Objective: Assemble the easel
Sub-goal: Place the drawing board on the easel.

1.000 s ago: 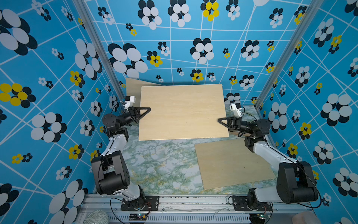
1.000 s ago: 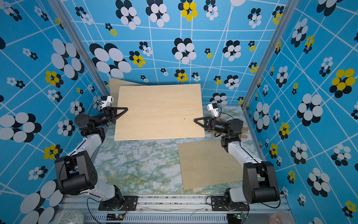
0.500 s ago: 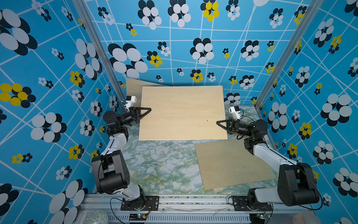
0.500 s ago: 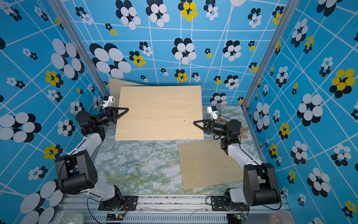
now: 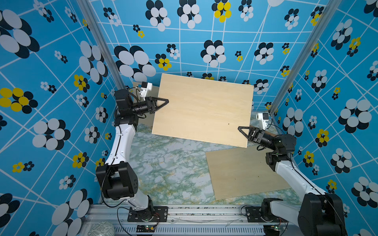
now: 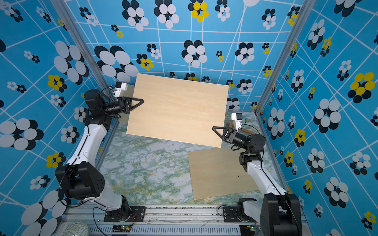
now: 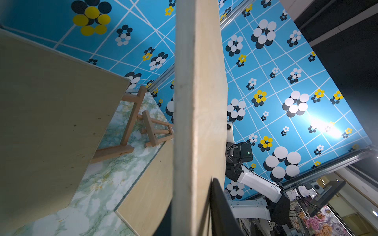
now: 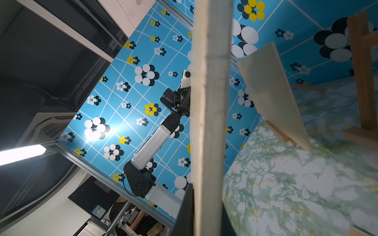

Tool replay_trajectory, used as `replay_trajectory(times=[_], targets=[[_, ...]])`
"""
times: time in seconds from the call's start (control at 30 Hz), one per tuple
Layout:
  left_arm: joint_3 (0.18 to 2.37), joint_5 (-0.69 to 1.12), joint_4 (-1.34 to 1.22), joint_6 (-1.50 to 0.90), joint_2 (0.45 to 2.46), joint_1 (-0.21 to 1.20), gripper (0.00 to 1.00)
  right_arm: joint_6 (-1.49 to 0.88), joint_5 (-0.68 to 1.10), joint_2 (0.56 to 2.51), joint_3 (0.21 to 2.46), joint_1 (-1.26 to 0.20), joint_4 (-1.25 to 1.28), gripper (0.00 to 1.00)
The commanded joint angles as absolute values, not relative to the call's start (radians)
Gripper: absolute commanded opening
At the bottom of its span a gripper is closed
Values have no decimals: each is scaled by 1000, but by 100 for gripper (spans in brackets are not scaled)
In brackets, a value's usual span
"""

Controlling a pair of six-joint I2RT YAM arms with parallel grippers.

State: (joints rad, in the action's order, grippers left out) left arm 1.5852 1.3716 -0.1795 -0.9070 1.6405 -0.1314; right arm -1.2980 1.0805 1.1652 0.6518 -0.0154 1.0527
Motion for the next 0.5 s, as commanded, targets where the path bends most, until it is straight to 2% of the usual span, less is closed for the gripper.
replay_trajectory(times=[0.0, 0.23, 0.47], targets=[[1730, 1090, -199, -896, 1724, -25, 4, -1030, 1077, 1132, 674, -54, 1154, 0], [2058, 1112, -142, -861, 1920, 84, 0, -1125, 1045, 1217, 732, -51, 1358, 0], [2092, 1214, -288, -996, 1977, 75, 0, -1189, 1124, 1224, 762, -52, 1403, 0]])
